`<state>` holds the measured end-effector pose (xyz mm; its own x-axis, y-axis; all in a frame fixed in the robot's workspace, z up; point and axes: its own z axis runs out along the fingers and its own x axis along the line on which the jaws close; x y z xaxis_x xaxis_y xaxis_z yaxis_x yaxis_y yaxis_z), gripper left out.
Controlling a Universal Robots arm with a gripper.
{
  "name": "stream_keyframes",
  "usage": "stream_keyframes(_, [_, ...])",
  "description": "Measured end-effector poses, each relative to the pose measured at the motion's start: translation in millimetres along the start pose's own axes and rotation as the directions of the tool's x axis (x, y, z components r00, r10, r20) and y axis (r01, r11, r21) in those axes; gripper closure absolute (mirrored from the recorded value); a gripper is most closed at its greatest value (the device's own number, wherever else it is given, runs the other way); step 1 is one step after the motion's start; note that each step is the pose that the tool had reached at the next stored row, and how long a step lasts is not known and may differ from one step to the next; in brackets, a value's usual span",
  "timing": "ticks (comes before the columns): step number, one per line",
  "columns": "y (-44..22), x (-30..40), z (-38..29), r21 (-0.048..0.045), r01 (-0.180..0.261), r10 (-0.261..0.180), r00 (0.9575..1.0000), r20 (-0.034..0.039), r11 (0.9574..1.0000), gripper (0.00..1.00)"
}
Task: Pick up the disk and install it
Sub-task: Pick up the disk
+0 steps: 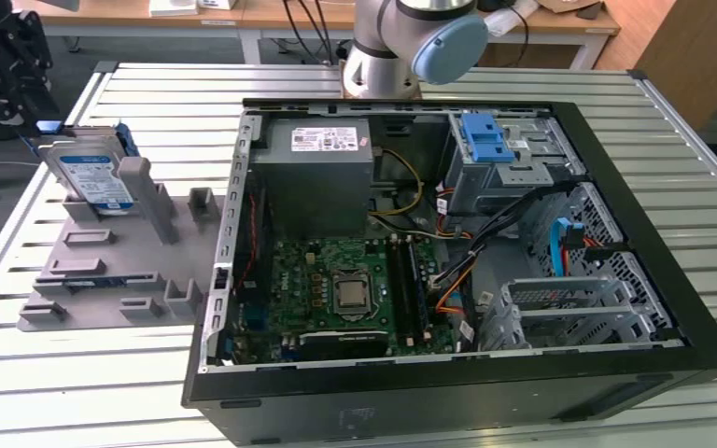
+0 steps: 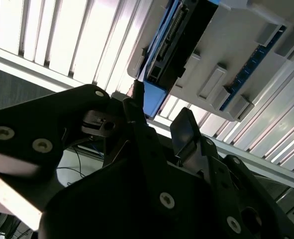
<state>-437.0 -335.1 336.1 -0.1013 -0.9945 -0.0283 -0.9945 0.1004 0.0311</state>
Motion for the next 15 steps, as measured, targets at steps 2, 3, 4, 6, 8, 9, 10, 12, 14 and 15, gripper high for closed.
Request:
stream_keyframes(2, [1.3, 0.2, 2.6, 0.0019, 0.002, -0.002, 1.0000, 0.0007, 1.0000, 0.51])
stream_keyframes(3, [1.6, 0.3, 4.0, 0.0027, 0.003, -0.003, 1.0000, 0.0009, 1.0000, 0.51])
stream_keyframes(4, [1.6, 0.4, 5.0, 0.0032, 0.004, -0.004, 1.0000, 0.0010, 1.0000, 0.51])
stream_keyframes(6, [1.6, 0.1, 6.0, 0.0031, 0.004, -0.004, 1.0000, 0.0009, 1.0000, 0.51])
stream_keyframes(8, [1.6, 0.0, 8.0, 0.0033, 0.004, -0.004, 1.0000, 0.0010, 1.0000, 0.51])
stream_keyframes(9, [1.6, 0.1, 9.3, 0.0032, 0.004, -0.004, 1.0000, 0.0010, 1.0000, 0.51])
stream_keyframes(10, [1.5, 0.1, 10.9, 0.0032, 0.004, -0.004, 1.0000, 0.0010, 1.0000, 0.51])
stream_keyframes(12, [1.5, 0.1, 13.8, 0.0033, 0.004, -0.004, 1.0000, 0.0010, 1.0000, 0.51])
stream_keyframes(14, [1.5, 0.1, 16.0, 0.0033, 0.004, -0.004, 1.0000, 0.0010, 1.0000, 0.51])
stream_keyframes(15, [1.5, 0.0, 17.0, 0.0034, 0.004, -0.004, 1.0000, 0.0010, 1.0000, 0.51])
